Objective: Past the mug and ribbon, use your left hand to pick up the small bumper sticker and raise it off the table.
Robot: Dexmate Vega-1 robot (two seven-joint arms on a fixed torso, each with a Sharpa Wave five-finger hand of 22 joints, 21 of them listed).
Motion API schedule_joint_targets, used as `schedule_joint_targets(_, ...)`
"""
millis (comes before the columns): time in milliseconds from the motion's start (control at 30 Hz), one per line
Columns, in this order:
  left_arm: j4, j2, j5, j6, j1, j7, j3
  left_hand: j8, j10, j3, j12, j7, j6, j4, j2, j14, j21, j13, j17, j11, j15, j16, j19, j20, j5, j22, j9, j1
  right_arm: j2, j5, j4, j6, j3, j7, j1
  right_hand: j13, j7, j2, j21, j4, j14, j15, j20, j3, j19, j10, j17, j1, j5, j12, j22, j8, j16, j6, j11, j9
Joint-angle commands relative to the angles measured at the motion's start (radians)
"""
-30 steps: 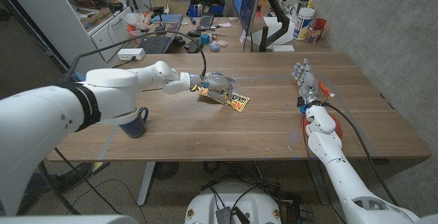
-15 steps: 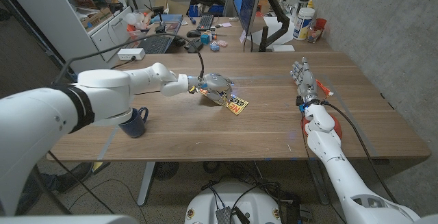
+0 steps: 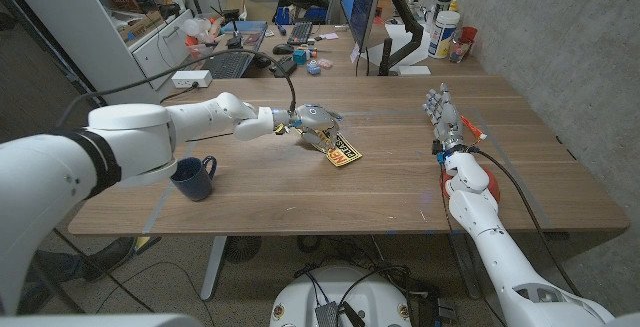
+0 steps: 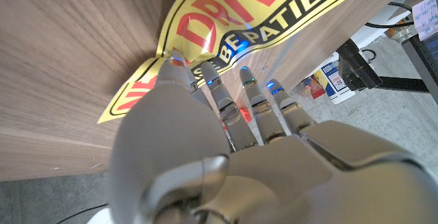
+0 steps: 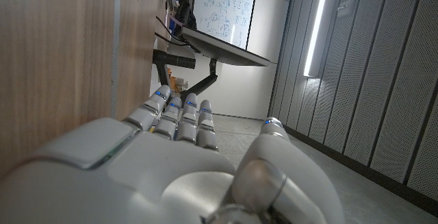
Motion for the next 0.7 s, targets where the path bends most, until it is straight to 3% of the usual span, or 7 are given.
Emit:
schedule_joint_targets(33, -0.104, 0.063, 0.015, 0.035, 0.033, -0.043, -0.086, 0.01, 0.015, -0.003, 0.001, -0.002, 0.015, -0.003, 0.006, 0.012, 0.005, 0.002, 0.002, -0.001, -0.149, -0.004, 0.016, 0.001, -0.004, 0.0, 0.009, 0.013, -0.001, 0.002, 0.0, 0.002, -0.004, 0.006, 0.004, 0.001, -0.007, -0.004, 0.005, 0.0, 0.009, -0.002, 0.007, -0.004, 0.001, 0.01, 0.003, -0.003, 0.003, -0.001, 0.004, 0.004, 0.004, 0.003, -0.001, 0.005)
schedule_joint_targets(700, -0.262, 0.147, 0.044, 0.071, 0.091, -0.111, -0.215, 0.013, 0.023, -0.006, -0.005, -0.001, 0.016, 0.0, 0.009, 0.017, 0.003, 0.002, 0.002, -0.001, -0.15, -0.009, 0.021, 0.009, -0.015, 0.0, 0.011, 0.017, -0.001, -0.001, -0.005, 0.007, -0.009, 0.009, 0.008, 0.001, -0.006, -0.004, 0.005, -0.001, 0.01, -0.002, 0.008, -0.006, 0.001, 0.01, 0.003, -0.004, 0.004, -0.001, 0.004, 0.005, 0.004, 0.004, -0.002, 0.005)
